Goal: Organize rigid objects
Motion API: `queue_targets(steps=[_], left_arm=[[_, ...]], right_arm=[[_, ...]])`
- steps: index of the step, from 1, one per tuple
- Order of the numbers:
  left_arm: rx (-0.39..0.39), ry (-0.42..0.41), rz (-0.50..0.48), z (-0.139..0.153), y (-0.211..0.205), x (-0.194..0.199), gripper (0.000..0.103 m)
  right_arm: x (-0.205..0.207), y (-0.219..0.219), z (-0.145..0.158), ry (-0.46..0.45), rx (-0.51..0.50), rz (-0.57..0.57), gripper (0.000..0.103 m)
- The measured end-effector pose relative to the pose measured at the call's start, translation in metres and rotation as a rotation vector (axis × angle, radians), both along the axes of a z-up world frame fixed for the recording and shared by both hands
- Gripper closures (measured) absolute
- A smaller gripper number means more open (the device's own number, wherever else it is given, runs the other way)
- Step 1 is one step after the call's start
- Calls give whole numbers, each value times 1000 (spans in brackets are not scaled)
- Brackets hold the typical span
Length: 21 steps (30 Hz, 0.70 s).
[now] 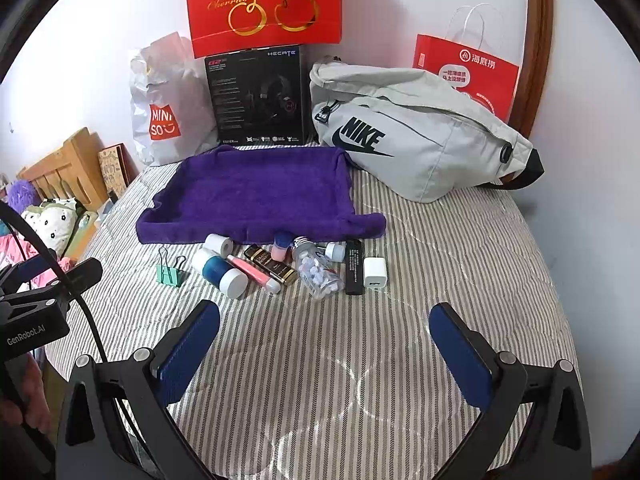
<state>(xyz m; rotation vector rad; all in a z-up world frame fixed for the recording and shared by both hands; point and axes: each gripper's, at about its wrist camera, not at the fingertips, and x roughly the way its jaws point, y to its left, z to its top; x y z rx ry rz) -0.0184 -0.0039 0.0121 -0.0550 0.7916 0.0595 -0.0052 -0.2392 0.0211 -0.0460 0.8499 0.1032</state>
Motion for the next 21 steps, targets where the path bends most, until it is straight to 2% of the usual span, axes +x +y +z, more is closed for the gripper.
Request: queue_targets(steps=[21], left_arm=[[12, 9, -3, -3, -5, -2, 0]], right_arm=[[-3, -5, 0, 1, 2, -11, 0]])
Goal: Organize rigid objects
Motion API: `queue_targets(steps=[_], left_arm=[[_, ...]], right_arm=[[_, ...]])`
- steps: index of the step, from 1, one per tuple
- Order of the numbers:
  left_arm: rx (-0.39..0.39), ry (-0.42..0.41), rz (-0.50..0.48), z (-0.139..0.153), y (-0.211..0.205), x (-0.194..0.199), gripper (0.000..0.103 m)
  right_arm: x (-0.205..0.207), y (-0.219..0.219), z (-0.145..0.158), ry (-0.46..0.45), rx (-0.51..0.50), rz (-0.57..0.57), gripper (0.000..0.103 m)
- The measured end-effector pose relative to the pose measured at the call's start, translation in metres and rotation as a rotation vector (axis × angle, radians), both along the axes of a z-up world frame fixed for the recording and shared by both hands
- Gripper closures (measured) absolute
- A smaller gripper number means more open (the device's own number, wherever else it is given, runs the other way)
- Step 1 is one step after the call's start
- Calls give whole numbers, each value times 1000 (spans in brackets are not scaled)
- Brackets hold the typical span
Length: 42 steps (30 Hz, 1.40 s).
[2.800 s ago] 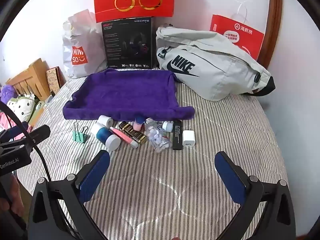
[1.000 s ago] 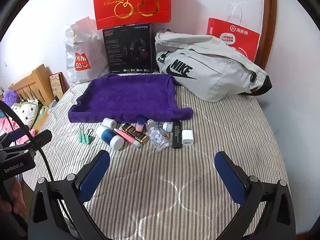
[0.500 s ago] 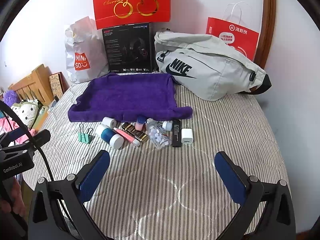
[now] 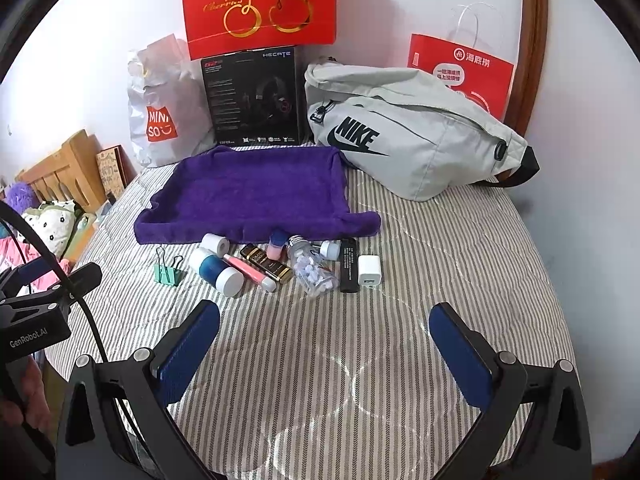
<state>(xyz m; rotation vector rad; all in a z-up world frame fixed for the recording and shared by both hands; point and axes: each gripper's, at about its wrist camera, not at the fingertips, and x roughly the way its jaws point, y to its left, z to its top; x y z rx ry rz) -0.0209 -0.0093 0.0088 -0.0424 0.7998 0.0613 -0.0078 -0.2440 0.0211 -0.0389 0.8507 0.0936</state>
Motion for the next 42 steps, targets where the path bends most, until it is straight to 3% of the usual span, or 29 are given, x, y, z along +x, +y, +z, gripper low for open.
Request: queue_targets(steps=[32, 42], left_arm=[[-12, 1, -2, 2, 1, 0, 0], [-36, 24, -12, -19, 13, 19, 0]], right_arm=[[-3, 1, -2, 1, 3, 11, 0], [10, -8, -9, 11, 13, 0, 0]])
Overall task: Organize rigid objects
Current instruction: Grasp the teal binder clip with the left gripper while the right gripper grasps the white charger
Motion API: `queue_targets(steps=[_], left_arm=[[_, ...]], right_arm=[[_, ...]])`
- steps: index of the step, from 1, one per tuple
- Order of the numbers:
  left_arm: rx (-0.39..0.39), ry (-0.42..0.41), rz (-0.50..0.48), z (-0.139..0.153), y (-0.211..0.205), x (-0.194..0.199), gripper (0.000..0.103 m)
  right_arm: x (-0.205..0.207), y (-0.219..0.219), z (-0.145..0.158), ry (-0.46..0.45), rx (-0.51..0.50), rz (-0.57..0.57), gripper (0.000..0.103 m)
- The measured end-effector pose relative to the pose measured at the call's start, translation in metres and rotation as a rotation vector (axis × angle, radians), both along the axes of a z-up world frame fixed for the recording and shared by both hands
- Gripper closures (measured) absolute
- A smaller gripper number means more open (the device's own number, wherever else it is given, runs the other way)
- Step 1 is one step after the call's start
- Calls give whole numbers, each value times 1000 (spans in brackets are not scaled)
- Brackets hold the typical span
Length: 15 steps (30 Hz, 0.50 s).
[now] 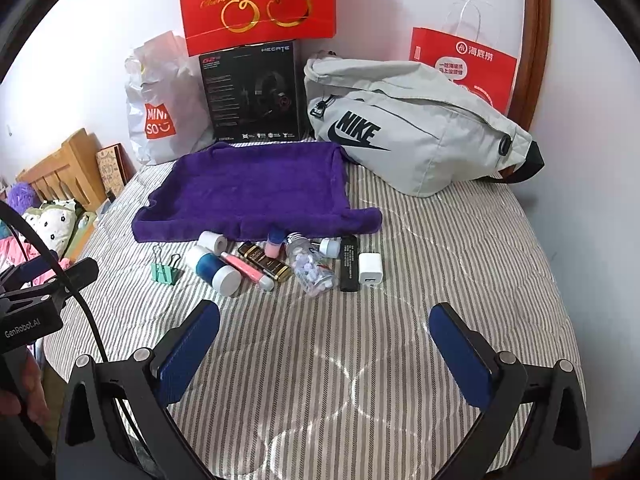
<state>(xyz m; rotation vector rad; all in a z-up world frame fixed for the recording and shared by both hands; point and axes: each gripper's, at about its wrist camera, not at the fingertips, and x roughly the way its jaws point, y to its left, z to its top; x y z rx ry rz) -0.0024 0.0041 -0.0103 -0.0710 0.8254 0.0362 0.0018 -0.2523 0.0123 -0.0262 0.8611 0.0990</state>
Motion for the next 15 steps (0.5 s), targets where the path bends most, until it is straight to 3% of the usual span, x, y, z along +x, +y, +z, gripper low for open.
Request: queue_targets(steps=[15], left_arm=[[22, 141, 23, -92, 14, 69, 0]], right_arm=[[36, -34, -43, 61, -1, -56, 0]])
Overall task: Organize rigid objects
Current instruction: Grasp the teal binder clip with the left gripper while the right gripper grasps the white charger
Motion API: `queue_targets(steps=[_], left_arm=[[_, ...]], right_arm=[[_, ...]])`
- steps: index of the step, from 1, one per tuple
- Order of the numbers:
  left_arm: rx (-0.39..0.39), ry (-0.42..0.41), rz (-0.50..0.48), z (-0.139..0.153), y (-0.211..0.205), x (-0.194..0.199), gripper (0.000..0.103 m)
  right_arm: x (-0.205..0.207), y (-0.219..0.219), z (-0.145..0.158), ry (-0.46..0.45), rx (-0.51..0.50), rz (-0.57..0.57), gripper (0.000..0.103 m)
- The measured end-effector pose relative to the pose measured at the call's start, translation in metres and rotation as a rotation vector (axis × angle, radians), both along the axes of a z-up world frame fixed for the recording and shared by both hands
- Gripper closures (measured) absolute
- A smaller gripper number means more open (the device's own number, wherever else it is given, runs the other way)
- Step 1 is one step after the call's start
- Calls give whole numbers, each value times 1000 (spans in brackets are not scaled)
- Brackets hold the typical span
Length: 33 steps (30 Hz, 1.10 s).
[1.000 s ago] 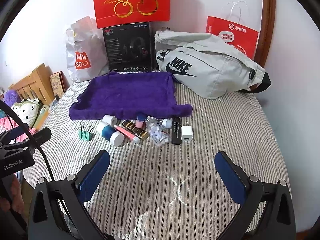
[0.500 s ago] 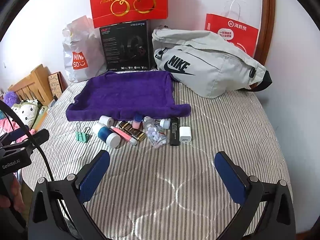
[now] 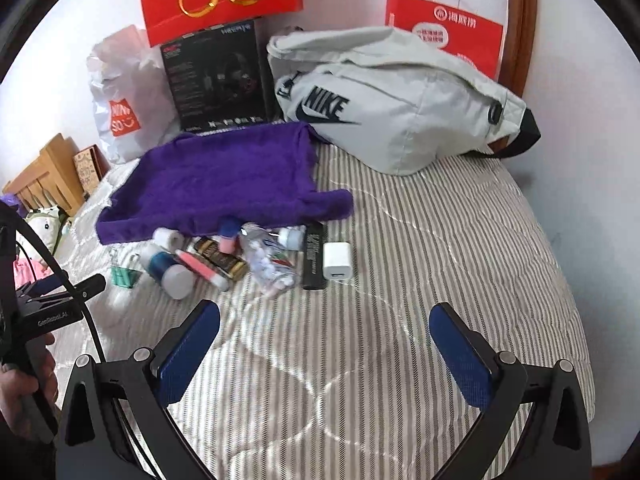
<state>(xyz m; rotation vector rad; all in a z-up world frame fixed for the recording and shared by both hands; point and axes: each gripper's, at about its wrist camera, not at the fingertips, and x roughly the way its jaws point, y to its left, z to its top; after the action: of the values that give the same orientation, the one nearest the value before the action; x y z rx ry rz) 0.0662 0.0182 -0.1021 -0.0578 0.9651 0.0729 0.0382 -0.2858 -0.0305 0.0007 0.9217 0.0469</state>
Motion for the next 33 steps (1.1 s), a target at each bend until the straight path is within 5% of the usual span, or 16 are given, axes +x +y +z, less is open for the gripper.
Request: queue_targets(steps=[9, 20, 23, 31, 33], left_arm=[[12, 6, -29, -21, -3, 15, 7], [23, -55, -97, -22, -11, 9, 55], [27, -64, -109, -21, -14, 6, 64], [37, -68, -102, -22, -16, 5, 63], [30, -70, -101, -22, -15, 5, 63]], right_arm=[[22, -14, -32, 64, -30, -33, 3], [34, -21, -49, 91, -17, -36, 3], [42, -21, -52, 94, -3, -22, 13], [81, -22, -69, 128, 75, -16, 26], [87, -19, -73, 146, 63, -3, 40]])
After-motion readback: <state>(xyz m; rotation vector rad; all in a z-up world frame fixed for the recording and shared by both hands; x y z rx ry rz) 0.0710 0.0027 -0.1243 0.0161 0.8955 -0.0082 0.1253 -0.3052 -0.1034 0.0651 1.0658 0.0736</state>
